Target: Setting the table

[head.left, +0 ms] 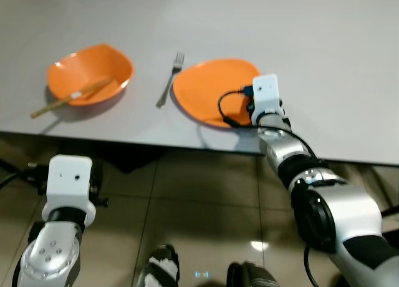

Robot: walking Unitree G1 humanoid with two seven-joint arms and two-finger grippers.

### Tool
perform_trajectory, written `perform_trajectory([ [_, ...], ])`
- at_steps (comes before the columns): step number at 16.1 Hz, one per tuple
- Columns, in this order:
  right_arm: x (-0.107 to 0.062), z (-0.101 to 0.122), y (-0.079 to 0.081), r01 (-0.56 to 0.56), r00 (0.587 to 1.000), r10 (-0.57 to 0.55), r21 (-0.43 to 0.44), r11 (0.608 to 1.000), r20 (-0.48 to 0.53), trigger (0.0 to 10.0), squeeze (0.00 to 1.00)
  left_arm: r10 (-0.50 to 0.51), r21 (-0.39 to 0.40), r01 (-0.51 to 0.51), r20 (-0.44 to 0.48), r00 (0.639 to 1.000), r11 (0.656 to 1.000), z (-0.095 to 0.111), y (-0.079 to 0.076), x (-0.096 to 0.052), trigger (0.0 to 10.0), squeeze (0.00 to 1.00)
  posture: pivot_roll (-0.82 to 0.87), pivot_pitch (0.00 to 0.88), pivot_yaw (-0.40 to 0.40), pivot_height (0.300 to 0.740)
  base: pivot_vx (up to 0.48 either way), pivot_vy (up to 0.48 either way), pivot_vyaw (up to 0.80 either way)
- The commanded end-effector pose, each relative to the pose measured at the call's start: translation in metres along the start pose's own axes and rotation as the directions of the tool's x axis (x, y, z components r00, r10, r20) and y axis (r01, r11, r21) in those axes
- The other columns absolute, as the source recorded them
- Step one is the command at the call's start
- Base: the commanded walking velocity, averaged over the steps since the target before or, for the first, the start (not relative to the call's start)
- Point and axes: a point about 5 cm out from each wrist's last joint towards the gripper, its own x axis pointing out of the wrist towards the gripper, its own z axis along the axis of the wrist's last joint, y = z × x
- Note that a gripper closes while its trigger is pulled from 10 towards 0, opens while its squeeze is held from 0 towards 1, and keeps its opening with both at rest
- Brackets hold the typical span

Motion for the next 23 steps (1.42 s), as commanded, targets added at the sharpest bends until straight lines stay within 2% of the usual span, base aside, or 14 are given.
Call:
perform_trajectory([
  [1, -0.003, -0.014, 0.003, -0.017, 0.998, 0.016, -0.023, 1.000, -0.053, 10.0, 0.00, 0.010, 0.005, -0.010, -0.005, 1.000, 1.000, -0.001, 0.002, -0.002, 10.0, 0.00, 0.26, 0.238, 0.028, 0.740, 0.000, 0.000, 0.00],
  [7, -0.001, -0.001, 0.003, -0.006, 1.000, 0.006, -0.038, 0.999, 0.017, 10.0, 0.00, 0.018, 0.007, -0.018, -0.008, 1.000, 1.000, -0.002, 0.003, -0.004, 10.0, 0.00, 0.26, 0.242, 0.026, 0.740, 0.000, 0.000, 0.00],
  [8, 0.000, -0.001, 0.001, 0.000, 1.000, 0.000, -0.022, 1.000, 0.001, 10.0, 0.81, 0.018, 0.007, -0.018, -0.009, 1.000, 1.000, -0.002, 0.003, -0.003, 10.0, 0.00, 0.26, 0.241, 0.023, 0.740, 0.000, 0.000, 0.00],
  [9, 0.000, -0.001, 0.000, -0.003, 1.000, 0.003, -0.012, 1.000, -0.004, 10.0, 1.00, 0.019, 0.007, -0.019, -0.009, 1.000, 1.000, -0.002, 0.003, -0.003, 10.0, 0.00, 0.26, 0.241, 0.024, 0.740, 0.000, 0.000, 0.00],
  [17, 0.000, -0.003, -0.001, -0.002, 1.000, 0.002, 0.009, 1.000, -0.019, 10.0, 1.00, 0.016, 0.008, -0.016, -0.007, 1.000, 1.000, -0.002, 0.003, -0.003, 10.0, 0.00, 0.26, 0.236, 0.026, 0.740, 0.000, 0.000, 0.00],
  [23, 0.001, 0.002, -0.005, 0.018, 1.000, -0.018, -0.001, 1.000, 0.006, 10.0, 1.00, 0.017, 0.008, -0.017, -0.003, 1.000, 1.000, -0.002, 0.003, -0.003, 10.0, 0.00, 0.26, 0.233, 0.025, 0.740, 0.000, 0.000, 0.00],
])
